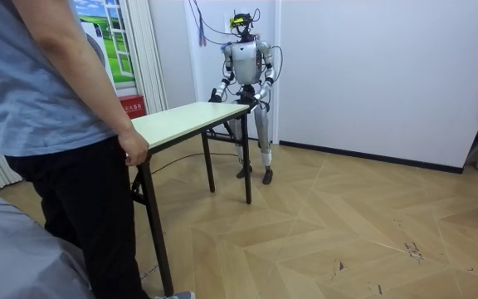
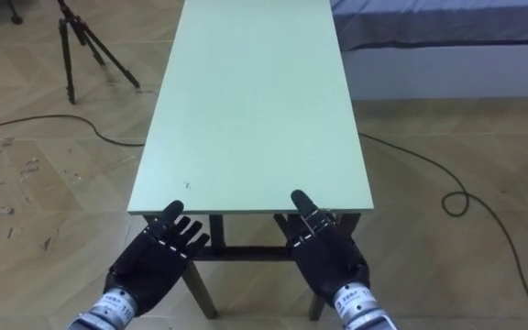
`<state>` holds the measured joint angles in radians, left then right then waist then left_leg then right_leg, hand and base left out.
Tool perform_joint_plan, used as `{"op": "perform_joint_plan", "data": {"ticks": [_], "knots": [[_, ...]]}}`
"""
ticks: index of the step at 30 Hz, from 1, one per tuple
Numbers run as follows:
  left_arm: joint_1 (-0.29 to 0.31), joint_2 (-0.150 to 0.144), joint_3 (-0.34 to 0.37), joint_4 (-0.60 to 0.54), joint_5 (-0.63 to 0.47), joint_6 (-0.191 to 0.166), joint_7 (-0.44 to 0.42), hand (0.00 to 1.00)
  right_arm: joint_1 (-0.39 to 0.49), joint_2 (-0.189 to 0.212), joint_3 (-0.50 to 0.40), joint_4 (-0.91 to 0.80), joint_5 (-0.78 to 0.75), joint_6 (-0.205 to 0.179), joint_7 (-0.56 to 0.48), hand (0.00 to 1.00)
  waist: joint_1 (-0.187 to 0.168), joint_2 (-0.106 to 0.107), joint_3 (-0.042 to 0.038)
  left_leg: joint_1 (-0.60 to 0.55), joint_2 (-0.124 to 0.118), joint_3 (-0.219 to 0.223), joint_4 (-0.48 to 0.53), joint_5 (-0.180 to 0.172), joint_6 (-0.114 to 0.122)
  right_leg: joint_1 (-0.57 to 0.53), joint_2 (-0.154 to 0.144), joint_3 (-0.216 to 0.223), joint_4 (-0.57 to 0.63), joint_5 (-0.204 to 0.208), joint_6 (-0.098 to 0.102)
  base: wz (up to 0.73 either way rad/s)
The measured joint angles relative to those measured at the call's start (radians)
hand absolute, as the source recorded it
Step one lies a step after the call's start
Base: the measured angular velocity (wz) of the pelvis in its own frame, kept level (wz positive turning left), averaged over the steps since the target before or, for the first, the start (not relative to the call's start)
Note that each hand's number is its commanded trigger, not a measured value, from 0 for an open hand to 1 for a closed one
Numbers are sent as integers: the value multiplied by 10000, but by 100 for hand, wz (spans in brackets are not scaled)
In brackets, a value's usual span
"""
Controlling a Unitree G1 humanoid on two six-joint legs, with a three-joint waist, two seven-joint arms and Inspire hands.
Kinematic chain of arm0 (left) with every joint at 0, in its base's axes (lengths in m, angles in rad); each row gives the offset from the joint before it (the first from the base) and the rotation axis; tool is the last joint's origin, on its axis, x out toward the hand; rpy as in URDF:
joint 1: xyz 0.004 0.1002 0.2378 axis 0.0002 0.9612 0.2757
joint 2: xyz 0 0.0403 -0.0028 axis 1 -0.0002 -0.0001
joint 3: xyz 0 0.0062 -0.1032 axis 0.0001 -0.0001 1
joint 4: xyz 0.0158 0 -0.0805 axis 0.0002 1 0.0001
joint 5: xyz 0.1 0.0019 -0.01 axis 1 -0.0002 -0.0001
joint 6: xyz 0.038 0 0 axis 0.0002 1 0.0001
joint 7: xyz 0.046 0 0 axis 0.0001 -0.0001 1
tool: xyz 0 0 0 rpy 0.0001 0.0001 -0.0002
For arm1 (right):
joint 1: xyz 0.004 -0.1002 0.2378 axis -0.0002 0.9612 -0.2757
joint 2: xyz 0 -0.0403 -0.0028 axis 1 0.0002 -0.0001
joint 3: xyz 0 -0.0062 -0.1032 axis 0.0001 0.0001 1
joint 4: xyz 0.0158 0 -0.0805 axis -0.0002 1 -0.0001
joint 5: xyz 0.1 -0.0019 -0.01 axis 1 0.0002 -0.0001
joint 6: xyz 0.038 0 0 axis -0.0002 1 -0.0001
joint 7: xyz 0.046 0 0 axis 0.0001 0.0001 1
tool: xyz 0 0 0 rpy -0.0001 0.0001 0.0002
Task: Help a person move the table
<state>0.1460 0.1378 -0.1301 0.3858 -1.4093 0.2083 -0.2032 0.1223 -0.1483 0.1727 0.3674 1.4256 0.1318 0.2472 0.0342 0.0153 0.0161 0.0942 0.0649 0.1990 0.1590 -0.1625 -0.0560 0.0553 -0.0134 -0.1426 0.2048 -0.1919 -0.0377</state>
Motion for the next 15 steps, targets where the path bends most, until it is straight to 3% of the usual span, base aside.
{"op": "perform_joint_plan", "data": {"ticks": [4,15], "knots": [[-51,-14,-1,6,5,52,0,0,-31,37,0,1,75,-23,-47,0,-29,128,-12,-4,4,-3,0,0,0,-3,-17,-34,18,8,-11,1],[-462,-84,2,-247,-88,40,436,0,-58,53,-7,-99,676,-12,-360,0,-87,111,-11,-23,6,-71,70,0,0,-67,-18,-49,-7,8,-13,2]]}}
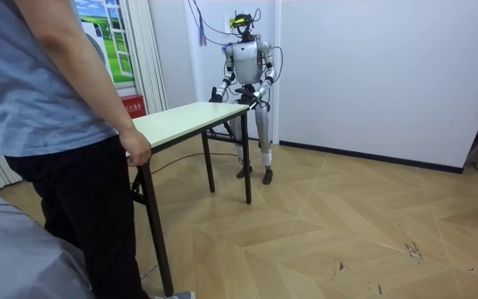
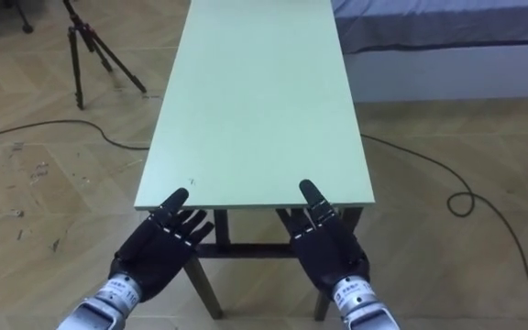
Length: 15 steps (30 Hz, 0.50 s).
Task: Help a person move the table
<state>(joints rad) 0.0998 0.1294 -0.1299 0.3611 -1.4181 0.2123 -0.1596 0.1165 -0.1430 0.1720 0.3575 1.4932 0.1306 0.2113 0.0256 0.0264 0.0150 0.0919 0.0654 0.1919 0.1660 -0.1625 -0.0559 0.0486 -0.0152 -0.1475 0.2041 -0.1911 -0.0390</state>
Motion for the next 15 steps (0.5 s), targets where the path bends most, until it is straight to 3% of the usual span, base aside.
{"op": "perform_joint_plan", "data": {"ticks": [5,8,15], "knots": [[3,-33,31,-207,-46,0,326,0,1,38,-146,-36,2,-2,-22,0,-5,-15,-2,-19,-6,-1,-1,0,0,-37,18,74,6,2,-1,-5],[1,-110,104,-233,-46,-2,452,0,1,364,-435,-37,2,-67,-114,0,-5,-14,-4,-25,-5,-3,-6,0,0,-65,25,101,21,9,-9,-5],[1,-265,135,-417,-43,-148,750,0,1,384,-487,-180,11,-203,-262,0,-69,-11,-4,-136,-4,-11,-22,0,0,-122,23,74,67,10,-9,1]]}}
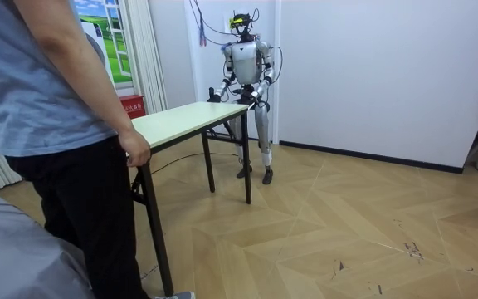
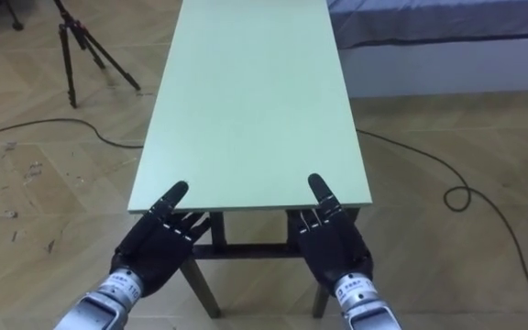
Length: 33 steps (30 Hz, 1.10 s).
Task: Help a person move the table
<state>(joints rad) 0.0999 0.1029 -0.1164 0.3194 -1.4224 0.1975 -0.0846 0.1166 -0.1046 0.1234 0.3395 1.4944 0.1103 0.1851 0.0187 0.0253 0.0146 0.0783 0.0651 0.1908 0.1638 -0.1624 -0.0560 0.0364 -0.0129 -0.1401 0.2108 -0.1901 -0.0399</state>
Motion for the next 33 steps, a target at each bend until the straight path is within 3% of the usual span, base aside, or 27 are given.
{"op": "perform_joint_plan", "data": {"ticks": [16,17,18,19,20,21,22,28,33], "knots": [[2,-86,0,-310,-91,-97,567,0,0,46,44,-195,387,-141,-263,0,-72,-4,2,-37,-4,30,1,0,0,-20,-1,-5,-26,2,3,1],[2,-91,0,-310,-151,-97,567,6,1,46,44,-230,413,-141,-317,0,-72,-4,3,-39,-4,34,1,0,0,-21,-1,-5,-28,1,3,0],[2,-92,0,-310,-313,-97,567,50,3,46,44,-315,462,-136,-444,0,-73,-4,3,-42,-4,43,1,0,0,-23,-1,-5,-33,1,3,0],[2,-94,0,-310,-410,-97,568,64,4,46,46,-370,595,-125,-537,0,-73,-3,3,-44,-4,49,1,0,0,-22,-1,-4,-42,1,3,0],[2,-95,0,-310,-432,-97,569,100,4,47,48,-376,689,-122,-552,28,-73,-3,3,-46,-4,50,1,0,0,-22,0,-7,-45,2,3,0],[2,-98,1,-310,-535,-96,574,100,3,51,48,-379,741,-122,-563,83,-74,-3,3,-50,-4,50,1,0,0,-22,1,-10,-47,2,3,0],[2,-119,20,-310,-750,-96,611,100,3,51,48,-380,741,-122,-573,100,-72,-3,3,-51,-4,40,1,0,0,-20,4,-10,-48,1,3,0],[2,-400,204,-291,-990,-97,819,100,2,62,47,-382,726,-131,-793,100,-50,-23,15,-39,-4,-5,-2,0,0,-12,8,-11,-37,2,3,0],[16,-537,189,-184,-971,-94,1419,100,10,214,50,-330,706,-145,-1828,100,121,-85,63,-99,-4,-44,-43,0,0,-87,13,-2,-64,1,3,0]]}}
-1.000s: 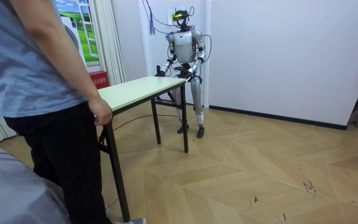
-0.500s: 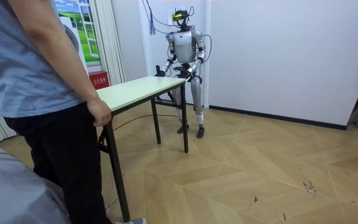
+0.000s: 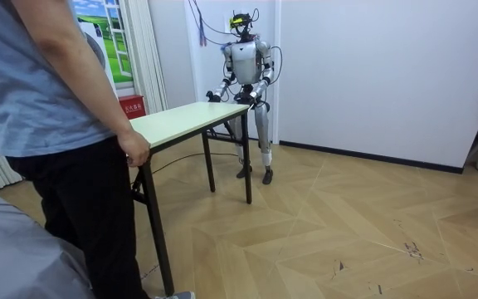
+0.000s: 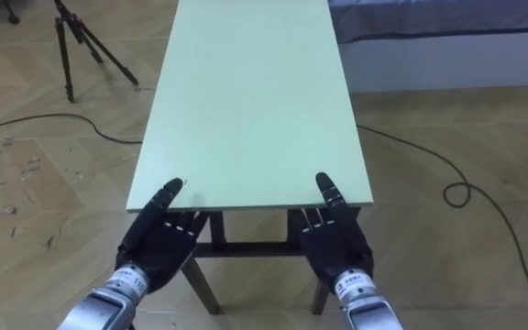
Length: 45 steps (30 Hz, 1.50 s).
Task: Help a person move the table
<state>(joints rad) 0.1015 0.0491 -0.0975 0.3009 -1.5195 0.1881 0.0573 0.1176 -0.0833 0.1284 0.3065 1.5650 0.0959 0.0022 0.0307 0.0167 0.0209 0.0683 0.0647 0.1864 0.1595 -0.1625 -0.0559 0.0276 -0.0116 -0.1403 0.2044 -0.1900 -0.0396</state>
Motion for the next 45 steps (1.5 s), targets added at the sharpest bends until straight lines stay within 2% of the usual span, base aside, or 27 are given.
{"op": "perform_joint_plan", "data": {"ticks": [10,14,18,25,38,41,45], "knots": [[84,2,-220,-46,8,-24,263,100,70,10,111,75,-102,-227,-147,100,0,-86,51,343,-39,-80,-340,-1,1,220,-6,29,-24,2,3,0],[84,-8,-230,-46,28,-47,288,100,70,18,111,76,-138,-246,-149,100,10,-85,53,348,-47,-80,-340,-1,2,218,-15,20,-32,2,3,0],[83,-42,-235,-47,36,-54,284,100,70,126,111,77,-412,-430,-151,100,16,-60,66,335,-45,-80,-331,-1,2,218,-15,12,-48,1,3,0],[83,-44,-238,-43,32,-54,278,100,69,140,111,77,-436,-452,-149,100,14,-27,81,323,-46,-76,-318,-1,2,215,-17,0,-56,1,4,0],[123,-51,-250,-37,57,-54,236,100,66,138,109,86,-436,-429,-148,100,11,21,67,325,-47,-70,-312,-1,2,232,-12,-11,-59,1,3,0],[128,-65,-266,-37,54,-54,229,100,58,138,152,83,-444,-534,-134,100,18,22,65,328,-47,-72,-312,-1,2,242,-12,10,-59,1,3,0],[120,-62,-247,-74,77,-107,-80,100,-29,66,186,48,-436,-545,204,100,38,33,54,394,-47,-39,-312,-1,2,307,-12,3,-48,1,3,0]]}}
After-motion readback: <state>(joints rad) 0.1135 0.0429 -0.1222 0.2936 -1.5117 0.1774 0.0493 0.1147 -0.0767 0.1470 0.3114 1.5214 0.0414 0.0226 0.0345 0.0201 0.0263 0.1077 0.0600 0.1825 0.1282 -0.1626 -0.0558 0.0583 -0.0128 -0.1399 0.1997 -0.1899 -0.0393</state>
